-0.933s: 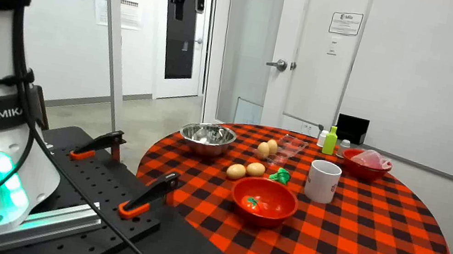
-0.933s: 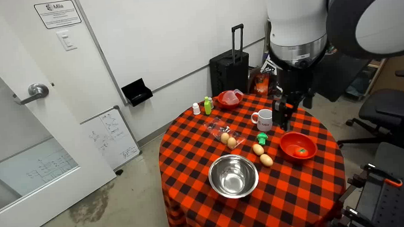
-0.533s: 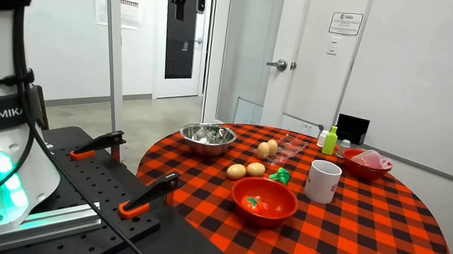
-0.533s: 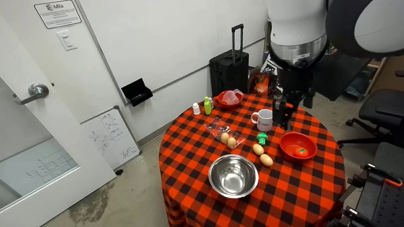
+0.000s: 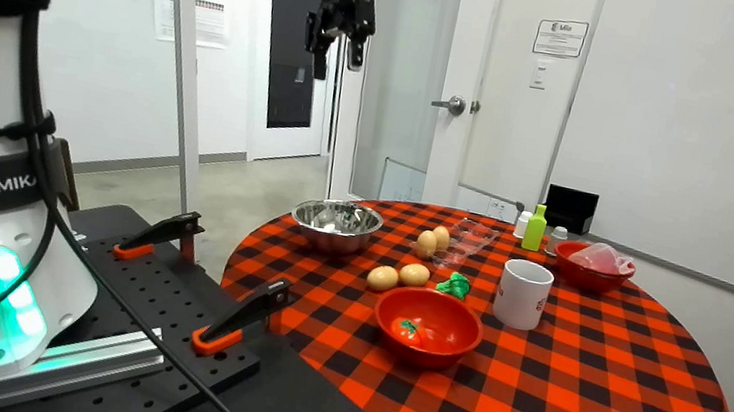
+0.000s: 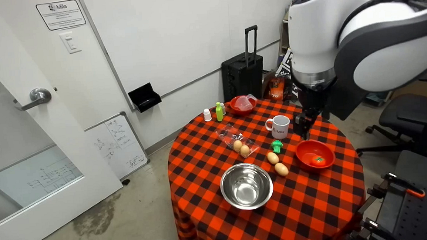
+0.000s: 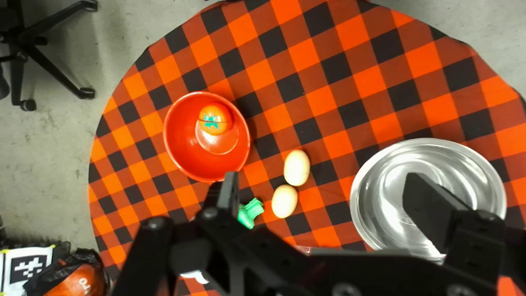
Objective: Pick one egg from the table and put it in the silver bowl
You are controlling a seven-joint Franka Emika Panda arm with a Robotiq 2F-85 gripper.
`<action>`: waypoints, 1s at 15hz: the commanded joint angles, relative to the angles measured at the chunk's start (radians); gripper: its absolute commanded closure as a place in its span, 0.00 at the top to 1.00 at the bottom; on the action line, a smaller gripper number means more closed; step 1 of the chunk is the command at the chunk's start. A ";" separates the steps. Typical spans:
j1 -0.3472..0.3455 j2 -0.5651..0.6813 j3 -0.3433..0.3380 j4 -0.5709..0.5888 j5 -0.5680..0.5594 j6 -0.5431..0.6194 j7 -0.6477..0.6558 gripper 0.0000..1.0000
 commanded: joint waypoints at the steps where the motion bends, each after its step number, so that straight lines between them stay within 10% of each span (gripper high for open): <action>1: -0.006 0.094 -0.032 -0.071 -0.183 0.173 0.000 1.00; 8: -0.016 0.371 -0.181 -0.121 -0.343 0.665 -0.048 1.00; 14: -0.169 0.649 -0.137 -0.009 -0.220 0.871 -0.229 1.00; 15: -0.106 0.685 -0.192 0.016 -0.114 0.883 -0.320 1.00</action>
